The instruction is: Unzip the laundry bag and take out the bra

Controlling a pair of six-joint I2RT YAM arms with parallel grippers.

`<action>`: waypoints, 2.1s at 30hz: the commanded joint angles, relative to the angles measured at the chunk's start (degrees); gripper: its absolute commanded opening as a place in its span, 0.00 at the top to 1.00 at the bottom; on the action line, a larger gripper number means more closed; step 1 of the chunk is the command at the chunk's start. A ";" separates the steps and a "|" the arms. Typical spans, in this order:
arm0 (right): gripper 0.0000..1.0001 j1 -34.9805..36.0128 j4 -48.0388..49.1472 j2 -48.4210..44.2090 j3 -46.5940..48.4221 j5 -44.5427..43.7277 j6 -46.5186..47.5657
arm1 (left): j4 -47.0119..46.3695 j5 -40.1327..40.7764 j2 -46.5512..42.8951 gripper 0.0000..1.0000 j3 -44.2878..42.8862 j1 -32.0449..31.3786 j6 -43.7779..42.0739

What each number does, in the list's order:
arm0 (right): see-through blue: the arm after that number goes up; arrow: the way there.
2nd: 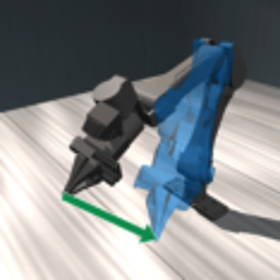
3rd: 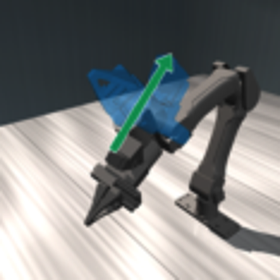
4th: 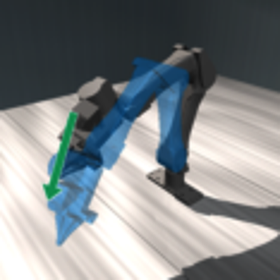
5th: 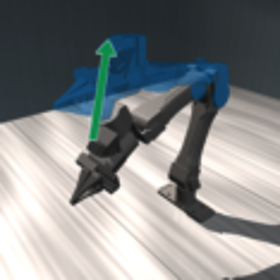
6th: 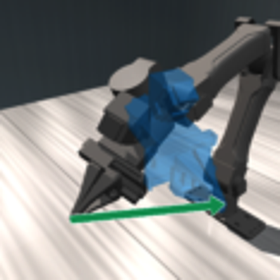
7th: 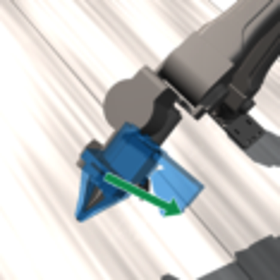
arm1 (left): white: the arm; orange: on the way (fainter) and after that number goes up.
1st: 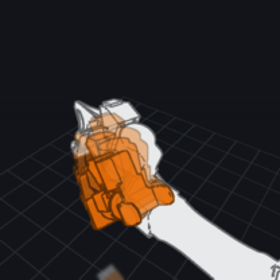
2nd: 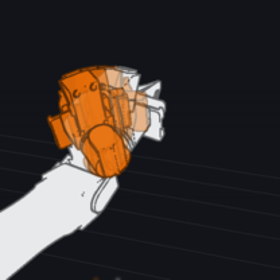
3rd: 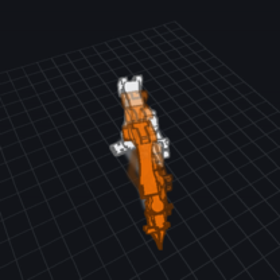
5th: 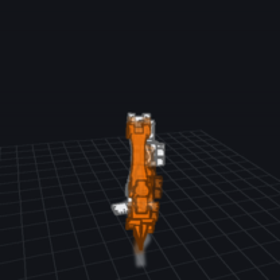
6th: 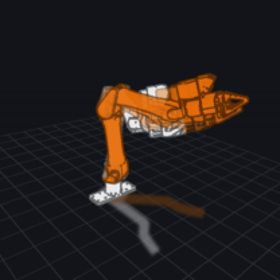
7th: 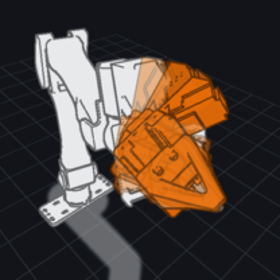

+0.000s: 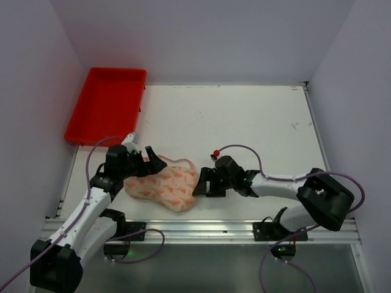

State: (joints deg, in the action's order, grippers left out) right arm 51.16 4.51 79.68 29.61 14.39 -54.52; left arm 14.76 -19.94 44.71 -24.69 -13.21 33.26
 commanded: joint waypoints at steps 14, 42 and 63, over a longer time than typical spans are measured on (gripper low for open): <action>1.00 -3.60 18.60 8.39 3.02 0.56 -3.66 | -23.82 -5.28 28.24 0.00 -10.55 -0.59 4.10; 1.00 -10.37 22.12 -2.42 -5.79 -2.53 -2.69 | -31.28 2.10 1.60 0.00 17.57 -9.01 28.80; 1.00 -10.64 24.13 -1.98 -6.22 0.02 -0.50 | -46.67 9.22 21.21 0.71 16.43 -20.35 28.53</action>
State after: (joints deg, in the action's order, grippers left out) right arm 40.75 24.10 77.84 23.75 13.21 -56.60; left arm -28.60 -12.08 66.11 -6.48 -31.90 62.96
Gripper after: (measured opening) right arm 0.030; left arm 0.340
